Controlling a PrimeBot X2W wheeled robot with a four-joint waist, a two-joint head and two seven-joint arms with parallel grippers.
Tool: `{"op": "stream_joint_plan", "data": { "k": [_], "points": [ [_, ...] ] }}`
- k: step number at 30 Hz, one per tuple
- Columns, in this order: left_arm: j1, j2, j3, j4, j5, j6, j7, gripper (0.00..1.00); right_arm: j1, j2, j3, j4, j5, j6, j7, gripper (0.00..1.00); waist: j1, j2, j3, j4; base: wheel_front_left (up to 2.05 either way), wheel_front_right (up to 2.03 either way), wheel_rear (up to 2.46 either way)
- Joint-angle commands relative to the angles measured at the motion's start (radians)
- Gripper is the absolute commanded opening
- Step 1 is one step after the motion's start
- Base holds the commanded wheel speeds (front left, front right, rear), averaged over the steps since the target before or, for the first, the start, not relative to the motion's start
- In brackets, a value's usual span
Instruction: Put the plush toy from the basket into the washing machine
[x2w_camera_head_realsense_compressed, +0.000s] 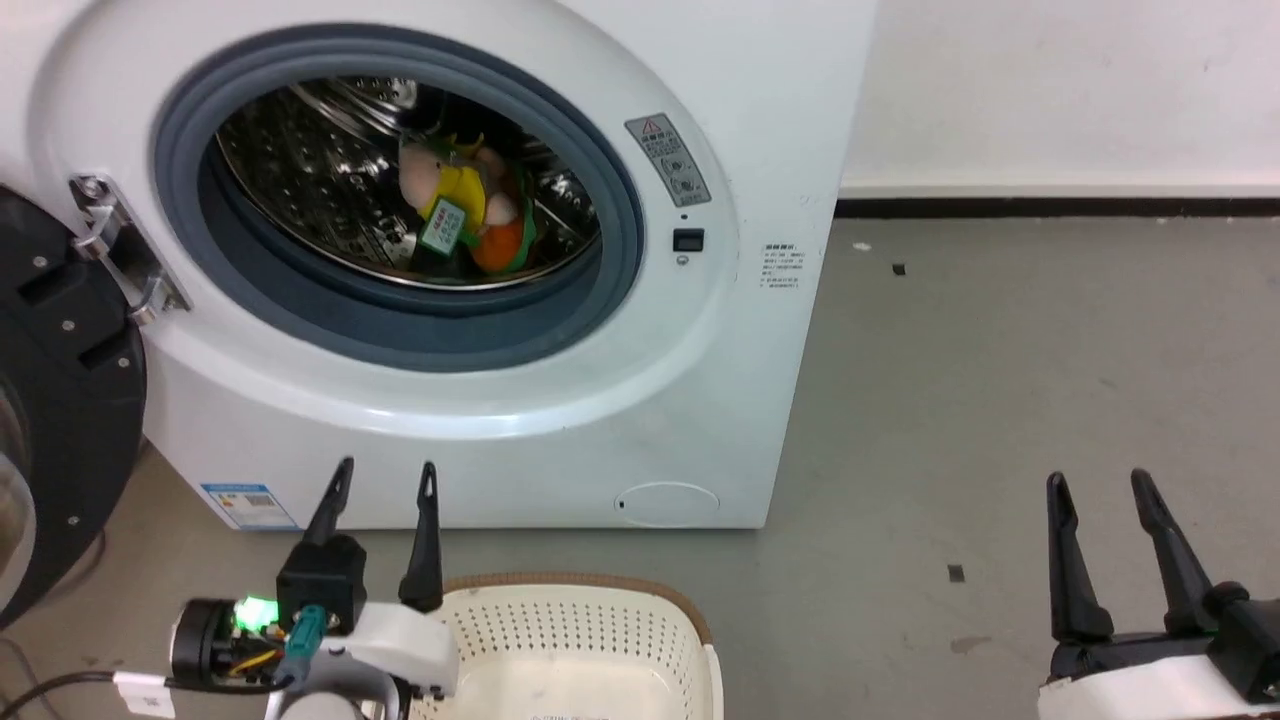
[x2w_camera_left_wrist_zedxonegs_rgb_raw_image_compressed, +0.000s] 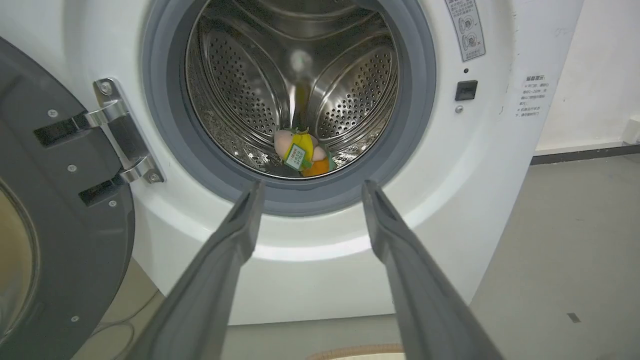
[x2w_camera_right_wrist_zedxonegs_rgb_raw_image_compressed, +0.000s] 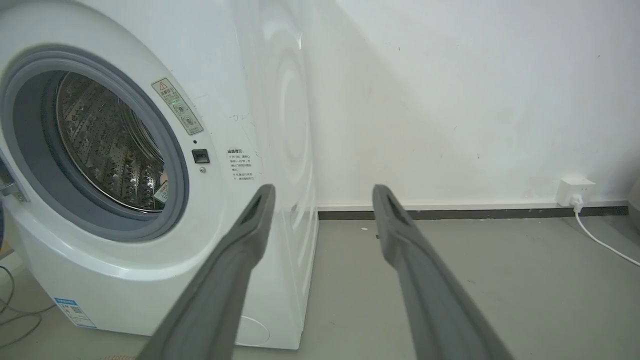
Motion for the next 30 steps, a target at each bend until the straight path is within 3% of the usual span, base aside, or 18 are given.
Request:
{"op": "stream_joint_plan", "data": {
  "k": [1,4,5,30],
  "points": [
    [0.017,-0.005,0.005,0.003,0.008,-0.004,-0.005,1.00,0.019,0.000,0.001,0.005,-0.008,-0.001,-0.004,1.00,0.0003,0.0000,-0.019,0.001,0.00,0.00,0.00],
    [0.041,-0.012,0.013,0.006,0.010,-0.008,-0.005,1.00,0.033,0.000,0.003,0.007,-0.008,-0.001,-0.004,1.00,0.0003,0.0000,-0.031,0.003,0.00,0.00,0.00],
    [0.047,-0.015,0.015,0.008,0.011,-0.009,-0.005,0.00,0.036,0.000,0.002,0.008,-0.007,-0.001,-0.004,0.00,0.0003,0.0000,-0.032,0.002,0.00,0.00,0.00],
    [0.057,-0.031,0.033,-0.040,0.019,-0.024,0.045,0.00,0.015,0.000,0.016,0.003,-0.022,0.000,0.044,0.00,0.0003,0.0000,-0.036,0.000,0.00,0.00,0.00]
  ]
}}
